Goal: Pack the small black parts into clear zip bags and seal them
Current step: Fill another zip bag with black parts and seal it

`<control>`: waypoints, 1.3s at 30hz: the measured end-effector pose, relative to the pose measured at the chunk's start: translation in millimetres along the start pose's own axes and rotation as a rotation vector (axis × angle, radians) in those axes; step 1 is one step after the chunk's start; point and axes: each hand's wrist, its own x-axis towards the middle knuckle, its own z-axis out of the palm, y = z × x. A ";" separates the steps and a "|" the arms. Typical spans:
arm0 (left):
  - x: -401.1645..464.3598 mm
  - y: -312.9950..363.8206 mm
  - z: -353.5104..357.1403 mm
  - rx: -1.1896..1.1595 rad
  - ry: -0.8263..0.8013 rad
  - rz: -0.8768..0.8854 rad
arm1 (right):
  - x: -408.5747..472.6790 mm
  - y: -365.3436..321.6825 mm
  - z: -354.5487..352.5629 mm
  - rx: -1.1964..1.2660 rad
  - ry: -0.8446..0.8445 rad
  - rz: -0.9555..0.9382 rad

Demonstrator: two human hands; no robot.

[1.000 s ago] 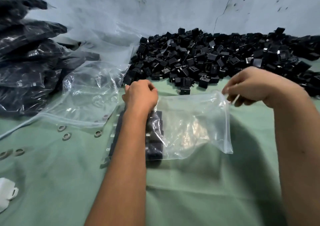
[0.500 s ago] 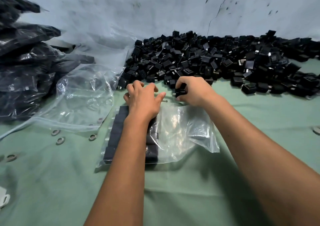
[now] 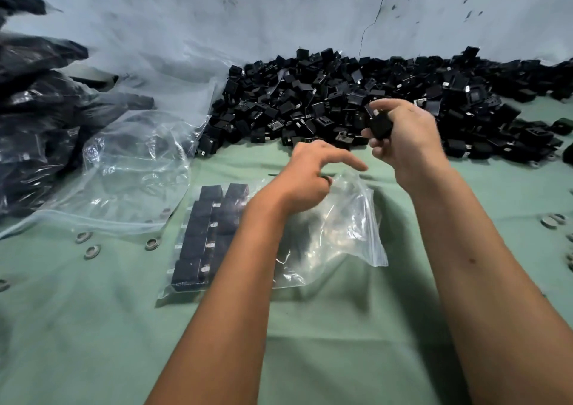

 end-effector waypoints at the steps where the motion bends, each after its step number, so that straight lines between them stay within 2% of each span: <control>1: 0.6 3.6 3.5 0.018 -0.024 0.012 | -1.5 -4.3 -3.6 0.049 -0.024 0.063; 3: 1.9 6.5 6.5 0.059 -0.054 0.036 | -4.5 -7.9 -13.0 0.040 -0.110 0.110; 6: 3.1 3.6 -0.8 0.117 -0.020 0.068 | -6.1 -13.0 -28.6 -0.097 -0.346 0.035; 11: 2.5 -8.0 -21.6 0.089 0.174 0.072 | -10.4 -25.6 -32.9 -0.645 -0.653 -0.039; 16: -1.7 -7.6 -29.0 -0.043 0.193 0.026 | -25.0 -21.8 -20.1 -0.688 -1.007 0.035; 18: -1.9 -3.6 -30.8 -0.036 0.191 0.042 | -29.2 -19.1 -14.6 -0.799 -1.079 -0.044; 20: -1.8 2.2 -33.3 -0.045 0.190 0.073 | -32.0 -14.6 -6.7 -0.844 -1.097 -0.070; 24: -0.8 12.4 -39.7 -0.080 0.190 0.132 | -33.0 -1.7 10.0 -0.932 -1.013 -0.152; 28: -2.6 16.2 -41.8 -0.188 0.193 0.146 | -35.5 2.3 17.2 -1.026 -1.089 -0.255; 33: -4.5 11.9 -44.2 -0.251 0.210 0.119 | -34.5 17.3 36.4 -0.727 -0.974 -0.225; 36: -12.1 -7.6 -54.9 -0.288 0.225 0.024 | -35.1 28.0 41.6 -0.783 -0.943 -0.217; 39: -24.6 -39.2 -70.6 -0.160 0.247 -0.178 | -35.0 31.1 40.8 -0.734 -0.962 -0.147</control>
